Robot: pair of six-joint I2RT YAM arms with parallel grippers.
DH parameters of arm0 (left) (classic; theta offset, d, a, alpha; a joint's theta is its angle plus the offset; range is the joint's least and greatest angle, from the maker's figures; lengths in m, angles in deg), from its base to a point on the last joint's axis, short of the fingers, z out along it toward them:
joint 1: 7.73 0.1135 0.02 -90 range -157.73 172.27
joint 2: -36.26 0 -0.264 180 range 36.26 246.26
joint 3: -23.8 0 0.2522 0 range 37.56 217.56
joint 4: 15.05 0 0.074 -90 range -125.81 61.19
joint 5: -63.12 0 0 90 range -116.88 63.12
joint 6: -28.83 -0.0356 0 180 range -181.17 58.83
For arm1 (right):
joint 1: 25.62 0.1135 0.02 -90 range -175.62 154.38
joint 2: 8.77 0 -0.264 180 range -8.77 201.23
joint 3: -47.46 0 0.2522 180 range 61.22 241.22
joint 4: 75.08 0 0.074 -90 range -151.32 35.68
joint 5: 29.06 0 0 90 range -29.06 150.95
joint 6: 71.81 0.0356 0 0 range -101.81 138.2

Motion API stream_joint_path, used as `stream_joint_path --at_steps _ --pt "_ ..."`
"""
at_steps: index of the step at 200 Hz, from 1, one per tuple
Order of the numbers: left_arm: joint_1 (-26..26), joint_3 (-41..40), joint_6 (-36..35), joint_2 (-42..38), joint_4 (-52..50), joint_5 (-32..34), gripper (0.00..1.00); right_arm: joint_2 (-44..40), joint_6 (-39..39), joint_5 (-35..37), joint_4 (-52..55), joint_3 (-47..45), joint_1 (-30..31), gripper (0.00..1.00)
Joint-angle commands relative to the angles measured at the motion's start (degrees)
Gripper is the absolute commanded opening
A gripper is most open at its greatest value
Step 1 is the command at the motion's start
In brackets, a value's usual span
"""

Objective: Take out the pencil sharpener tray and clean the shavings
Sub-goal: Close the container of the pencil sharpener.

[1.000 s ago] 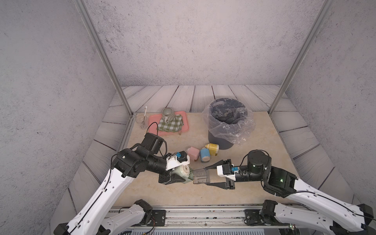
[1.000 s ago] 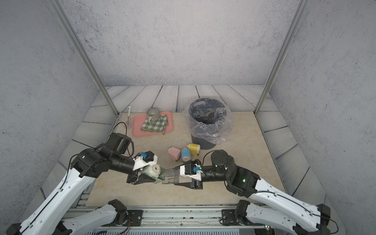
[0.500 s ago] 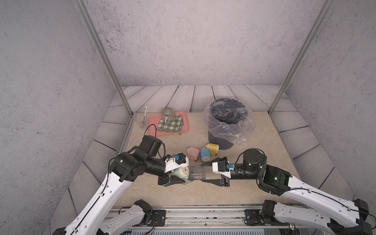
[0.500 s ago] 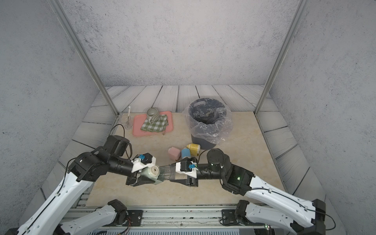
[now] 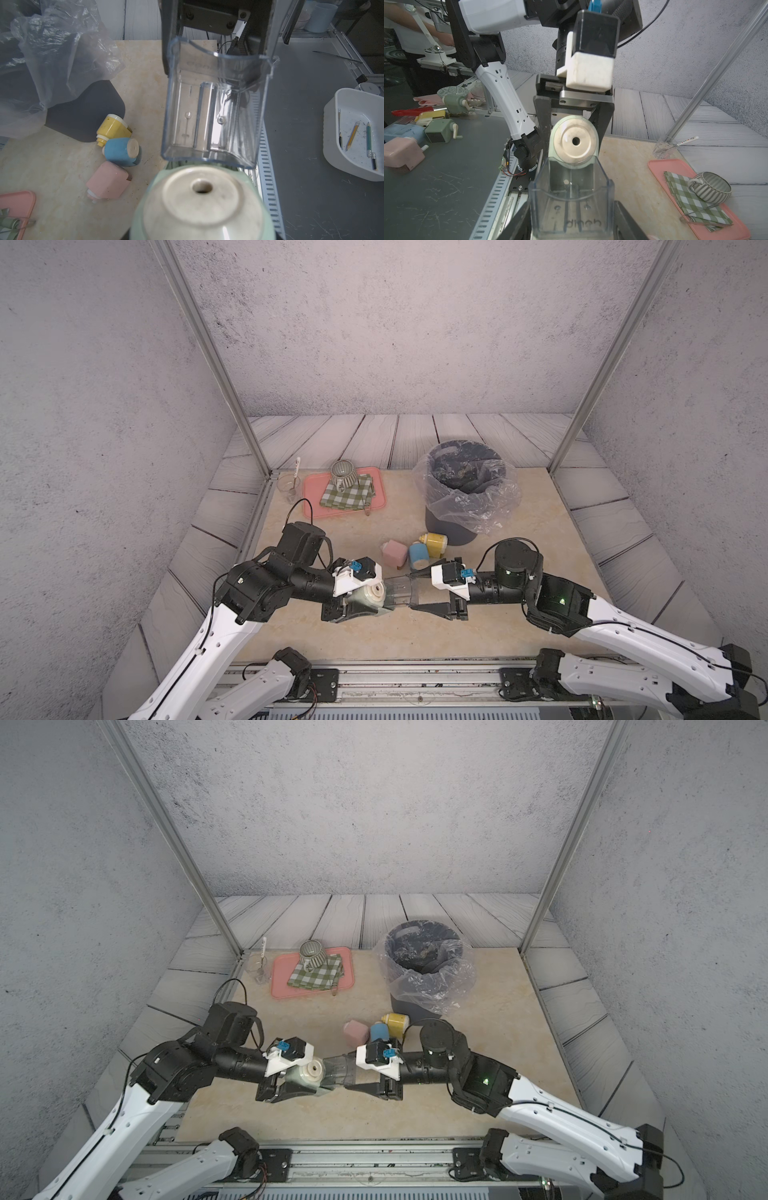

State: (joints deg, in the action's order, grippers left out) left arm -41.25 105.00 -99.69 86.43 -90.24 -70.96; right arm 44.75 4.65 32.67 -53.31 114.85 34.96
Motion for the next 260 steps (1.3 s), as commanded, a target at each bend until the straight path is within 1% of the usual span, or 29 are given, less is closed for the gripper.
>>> stream_joint_path --at_steps 1,59,178,260 --pt "-0.2 -0.4 -0.1 -0.6 1.3 -0.9 0.00 -0.5 0.6 -0.7 0.7 0.0 0.3 0.00" --pt "-0.1 -0.7 0.1 -1.1 1.3 -1.0 0.00 0.7 -0.8 0.0 2.5 0.8 0.3 0.00" --pt "-0.1 -1.2 0.0 -1.5 1.8 -0.6 0.00 3.1 -0.4 -0.9 3.5 2.9 0.2 0.00" --pt "-0.1 -2.2 -0.1 -2.2 2.9 0.5 0.00 3.8 2.0 -1.5 2.5 3.0 0.3 0.00"
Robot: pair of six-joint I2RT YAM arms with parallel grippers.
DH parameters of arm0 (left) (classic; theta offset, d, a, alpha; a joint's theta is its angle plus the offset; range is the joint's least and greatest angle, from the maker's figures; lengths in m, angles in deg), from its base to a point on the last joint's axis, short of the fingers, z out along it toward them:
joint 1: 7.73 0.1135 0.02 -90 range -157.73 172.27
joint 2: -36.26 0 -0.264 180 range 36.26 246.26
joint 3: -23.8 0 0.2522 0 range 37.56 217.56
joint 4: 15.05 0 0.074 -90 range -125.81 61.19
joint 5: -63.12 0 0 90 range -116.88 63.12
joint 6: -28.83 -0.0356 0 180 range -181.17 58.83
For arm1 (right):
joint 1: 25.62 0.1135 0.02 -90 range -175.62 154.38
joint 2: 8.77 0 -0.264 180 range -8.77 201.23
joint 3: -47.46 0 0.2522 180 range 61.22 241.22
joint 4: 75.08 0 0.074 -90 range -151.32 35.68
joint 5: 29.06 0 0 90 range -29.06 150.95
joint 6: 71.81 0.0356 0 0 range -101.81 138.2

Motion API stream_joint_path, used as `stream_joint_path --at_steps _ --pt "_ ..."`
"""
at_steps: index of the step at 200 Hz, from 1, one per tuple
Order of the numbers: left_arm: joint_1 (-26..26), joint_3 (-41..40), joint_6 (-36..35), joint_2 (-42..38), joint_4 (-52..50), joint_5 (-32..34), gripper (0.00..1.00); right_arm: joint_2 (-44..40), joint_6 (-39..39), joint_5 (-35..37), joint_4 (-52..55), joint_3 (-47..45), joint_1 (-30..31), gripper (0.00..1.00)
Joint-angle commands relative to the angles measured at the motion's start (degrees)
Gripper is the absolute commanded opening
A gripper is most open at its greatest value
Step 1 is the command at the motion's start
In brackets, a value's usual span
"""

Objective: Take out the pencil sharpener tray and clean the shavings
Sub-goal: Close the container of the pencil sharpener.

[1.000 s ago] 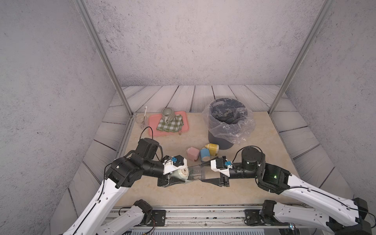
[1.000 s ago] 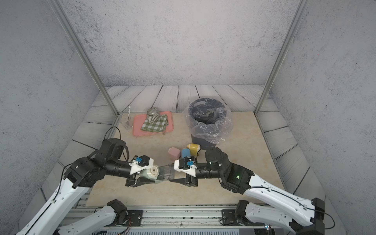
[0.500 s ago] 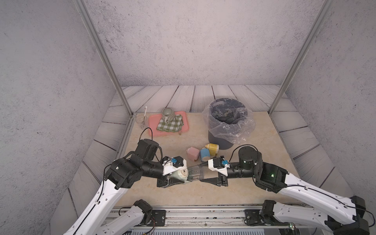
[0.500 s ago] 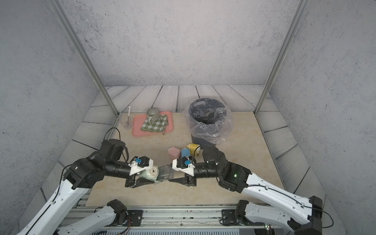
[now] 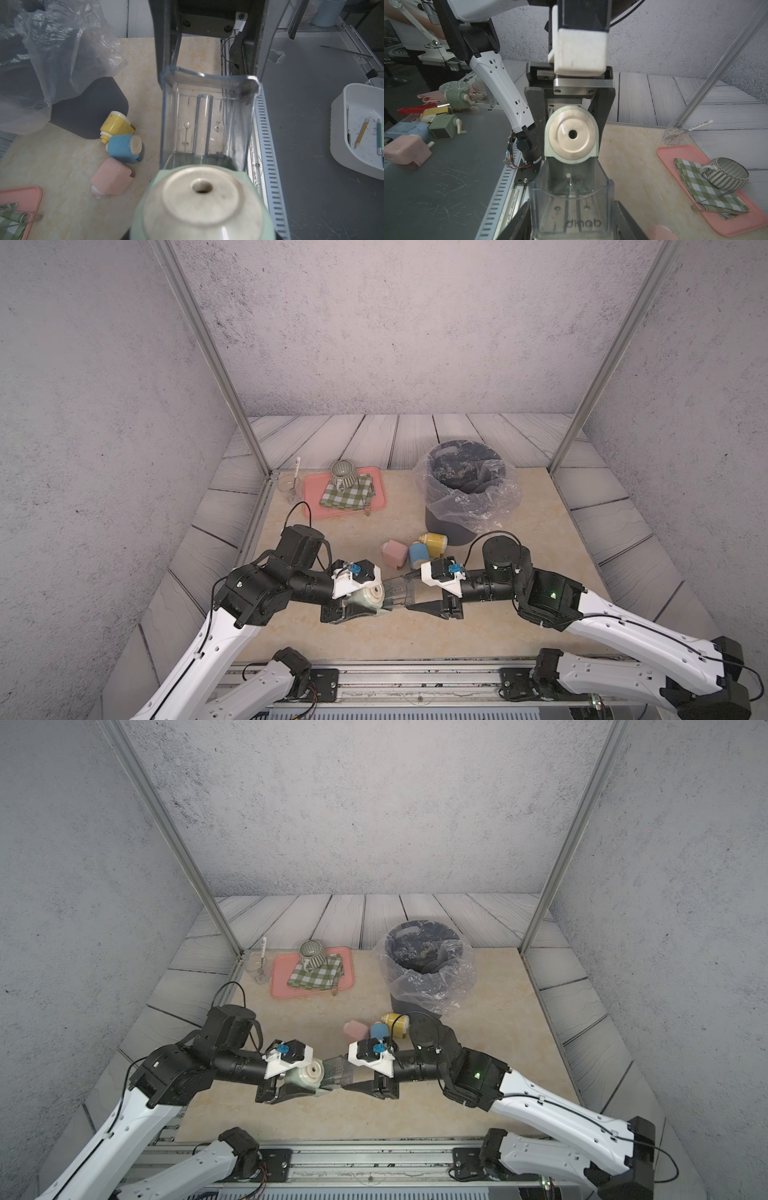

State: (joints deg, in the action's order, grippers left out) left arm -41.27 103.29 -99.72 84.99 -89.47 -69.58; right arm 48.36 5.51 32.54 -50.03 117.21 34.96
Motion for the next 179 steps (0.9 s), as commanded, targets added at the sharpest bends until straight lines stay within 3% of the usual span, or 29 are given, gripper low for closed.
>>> stream_joint_path --at_steps 1,179 --pt "-0.1 -0.5 0.0 -0.7 2.1 -0.9 0.00 0.3 1.2 -1.4 -0.7 0.6 0.3 0.00" --pt "-0.5 1.0 -2.3 1.1 2.2 -1.1 0.00 6.3 -0.2 -4.0 2.7 4.2 0.6 0.00"
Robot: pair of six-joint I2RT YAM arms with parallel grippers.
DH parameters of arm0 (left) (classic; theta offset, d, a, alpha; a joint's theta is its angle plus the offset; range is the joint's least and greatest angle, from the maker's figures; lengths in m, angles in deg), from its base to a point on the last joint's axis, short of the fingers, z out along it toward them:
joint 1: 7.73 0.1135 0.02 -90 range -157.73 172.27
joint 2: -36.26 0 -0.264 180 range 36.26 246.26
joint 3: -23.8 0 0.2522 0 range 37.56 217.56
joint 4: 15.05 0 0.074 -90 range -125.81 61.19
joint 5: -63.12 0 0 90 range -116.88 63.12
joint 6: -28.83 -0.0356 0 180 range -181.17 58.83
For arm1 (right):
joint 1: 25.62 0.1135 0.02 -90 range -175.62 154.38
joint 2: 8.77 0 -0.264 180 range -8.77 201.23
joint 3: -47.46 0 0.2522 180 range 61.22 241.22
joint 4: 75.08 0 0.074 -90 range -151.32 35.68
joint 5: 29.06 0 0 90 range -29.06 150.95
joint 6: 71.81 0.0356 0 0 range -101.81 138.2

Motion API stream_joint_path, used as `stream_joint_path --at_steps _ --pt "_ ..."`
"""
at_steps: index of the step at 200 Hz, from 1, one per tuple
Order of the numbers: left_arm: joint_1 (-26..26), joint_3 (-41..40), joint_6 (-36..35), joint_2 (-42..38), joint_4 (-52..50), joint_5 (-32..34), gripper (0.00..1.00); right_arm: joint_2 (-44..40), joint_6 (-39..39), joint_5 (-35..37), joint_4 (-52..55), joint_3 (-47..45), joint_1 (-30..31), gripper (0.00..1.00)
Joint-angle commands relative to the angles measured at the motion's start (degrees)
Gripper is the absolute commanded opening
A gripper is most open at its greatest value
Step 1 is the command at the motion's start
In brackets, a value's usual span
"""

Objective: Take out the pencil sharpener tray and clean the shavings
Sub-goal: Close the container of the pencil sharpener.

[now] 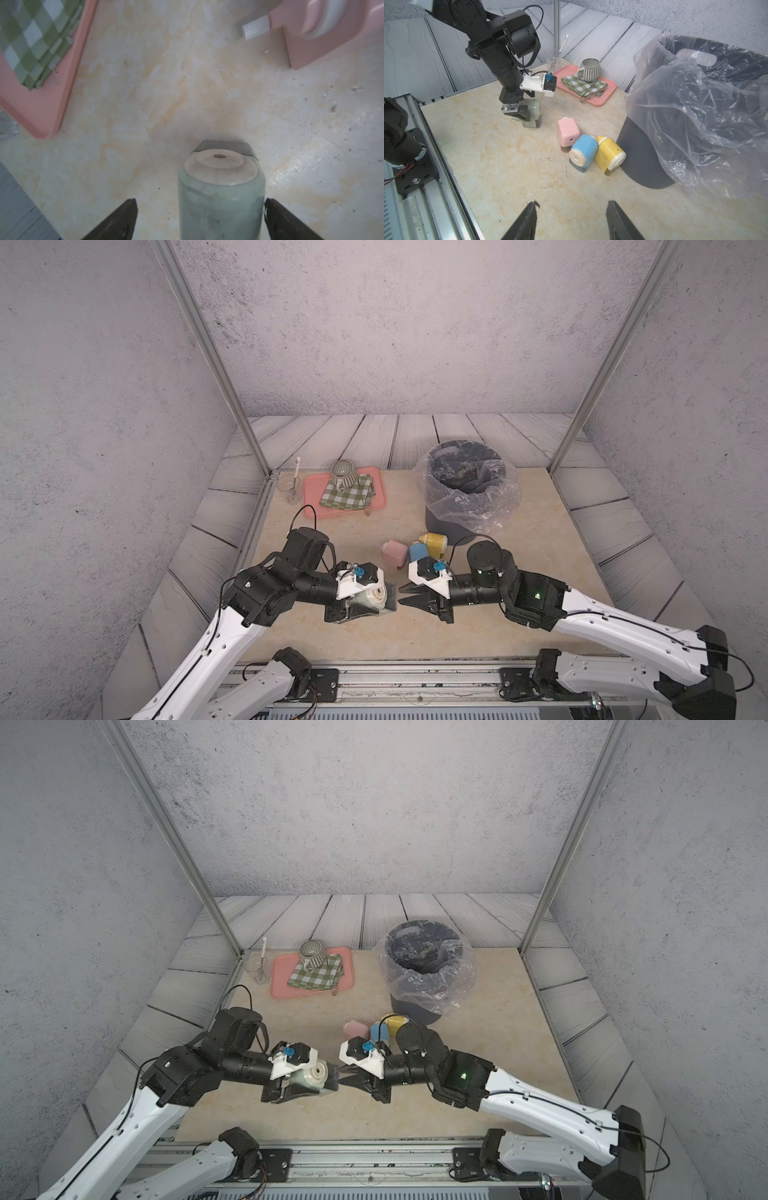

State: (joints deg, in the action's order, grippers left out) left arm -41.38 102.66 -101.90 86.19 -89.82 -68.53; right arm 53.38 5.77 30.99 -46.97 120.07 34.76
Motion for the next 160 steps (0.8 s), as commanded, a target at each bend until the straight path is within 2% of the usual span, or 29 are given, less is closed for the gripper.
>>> stream_joint_path --at_steps 1,62,127,135,160 --pt "-0.4 1.6 -0.1 0.0 2.5 -2.2 0.00 1.4 -0.5 -2.4 -0.4 1.3 0.8 0.00" --pt "-0.5 -0.8 2.1 -1.7 7.1 -3.6 0.00 3.6 1.5 -1.4 -6.6 -1.4 1.8 0.00" --pt "-0.6 -1.7 2.4 -2.5 7.1 -3.4 0.00 8.2 2.1 -1.8 -8.9 -1.0 2.5 0.00" --pt "-0.6 -1.8 2.4 -2.6 6.9 -3.1 0.00 8.4 2.3 -1.8 -8.5 -0.9 2.5 0.08" --pt "-0.6 -2.2 1.8 -2.7 5.9 -2.7 0.00 7.6 2.8 -1.6 -7.7 -1.3 2.6 0.41"
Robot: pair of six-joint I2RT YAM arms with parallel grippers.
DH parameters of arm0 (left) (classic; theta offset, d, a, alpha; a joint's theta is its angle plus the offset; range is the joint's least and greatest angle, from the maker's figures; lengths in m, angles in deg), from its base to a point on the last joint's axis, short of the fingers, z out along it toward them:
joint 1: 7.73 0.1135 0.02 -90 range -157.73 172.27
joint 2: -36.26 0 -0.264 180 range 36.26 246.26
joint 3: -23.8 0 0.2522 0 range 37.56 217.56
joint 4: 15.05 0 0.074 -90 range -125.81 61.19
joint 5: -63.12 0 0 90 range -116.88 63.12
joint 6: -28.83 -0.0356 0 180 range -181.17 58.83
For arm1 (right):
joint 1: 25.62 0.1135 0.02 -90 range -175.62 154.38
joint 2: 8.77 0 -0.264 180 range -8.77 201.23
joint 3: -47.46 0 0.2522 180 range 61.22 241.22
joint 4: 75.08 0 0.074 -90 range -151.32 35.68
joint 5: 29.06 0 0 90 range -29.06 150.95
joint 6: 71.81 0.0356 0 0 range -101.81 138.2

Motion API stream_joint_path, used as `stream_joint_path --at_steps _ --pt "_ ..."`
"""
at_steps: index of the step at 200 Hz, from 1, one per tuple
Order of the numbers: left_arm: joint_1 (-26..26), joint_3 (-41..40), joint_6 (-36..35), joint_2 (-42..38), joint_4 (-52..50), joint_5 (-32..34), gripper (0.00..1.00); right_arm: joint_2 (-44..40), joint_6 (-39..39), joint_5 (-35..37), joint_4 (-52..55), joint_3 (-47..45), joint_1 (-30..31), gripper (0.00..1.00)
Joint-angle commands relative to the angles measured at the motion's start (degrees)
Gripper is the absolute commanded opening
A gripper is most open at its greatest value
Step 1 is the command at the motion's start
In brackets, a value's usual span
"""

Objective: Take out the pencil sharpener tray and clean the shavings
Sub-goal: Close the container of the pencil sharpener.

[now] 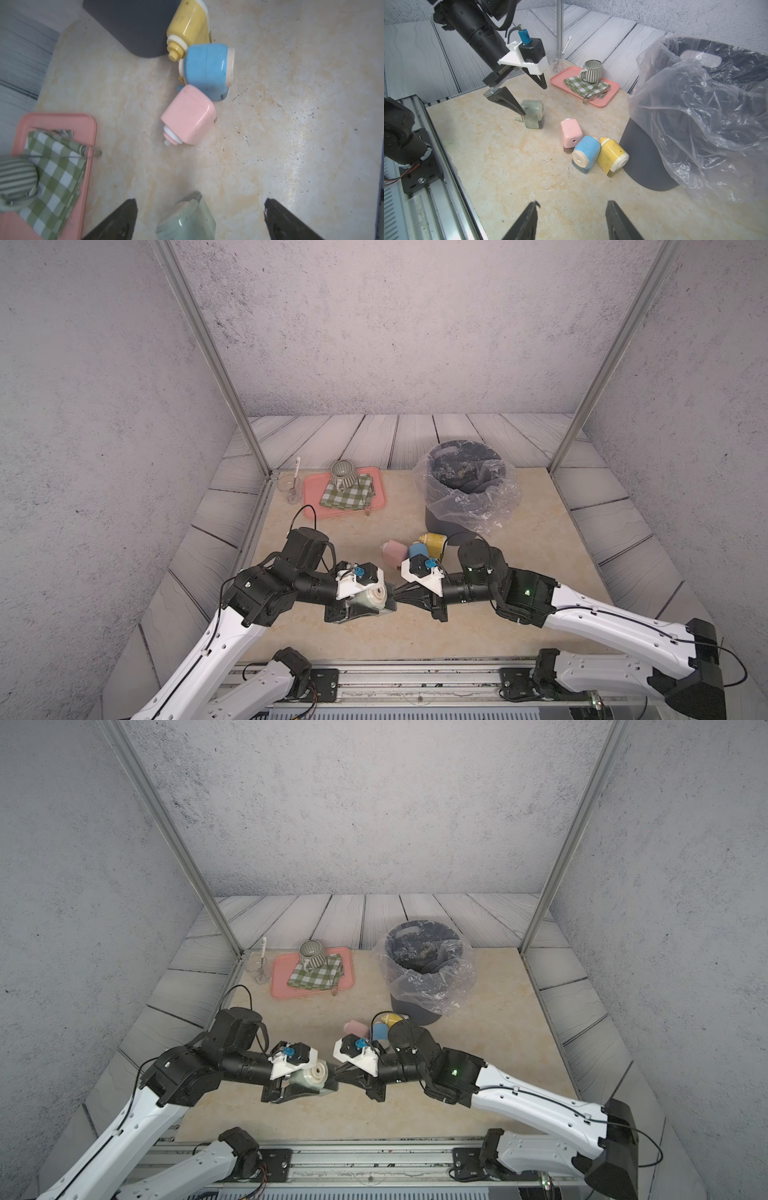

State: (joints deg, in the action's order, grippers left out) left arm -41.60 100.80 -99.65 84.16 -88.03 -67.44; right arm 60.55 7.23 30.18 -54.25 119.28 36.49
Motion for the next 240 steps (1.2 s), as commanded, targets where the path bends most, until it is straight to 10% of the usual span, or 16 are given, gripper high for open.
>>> stream_joint_path --at_steps 1,64,113,139,180,240 --pt "-0.4 -0.4 -0.5 -0.6 4.1 -3.8 0.00 0.3 1.4 -0.8 -0.3 -0.7 0.9 0.42" --pt "-0.4 -1.4 -1.3 0.0 3.7 -3.3 0.00 -7.2 1.8 3.4 2.0 -4.2 0.9 0.77" --pt "-0.4 -1.2 -1.4 0.2 2.9 -2.9 0.00 -11.1 2.9 5.5 3.0 -5.7 0.9 0.82" --pt "-0.4 -1.2 -1.4 0.0 2.6 -2.8 0.00 -12.7 4.0 7.3 2.5 -5.6 0.9 0.72" --pt "-0.4 -1.1 -1.3 0.4 2.8 -2.9 0.00 -9.2 6.0 4.7 2.9 -2.5 0.9 0.31" --pt "-0.4 -1.5 -1.0 0.3 3.2 -2.9 0.00 -5.6 7.6 3.9 0.0 -1.2 1.0 0.16"
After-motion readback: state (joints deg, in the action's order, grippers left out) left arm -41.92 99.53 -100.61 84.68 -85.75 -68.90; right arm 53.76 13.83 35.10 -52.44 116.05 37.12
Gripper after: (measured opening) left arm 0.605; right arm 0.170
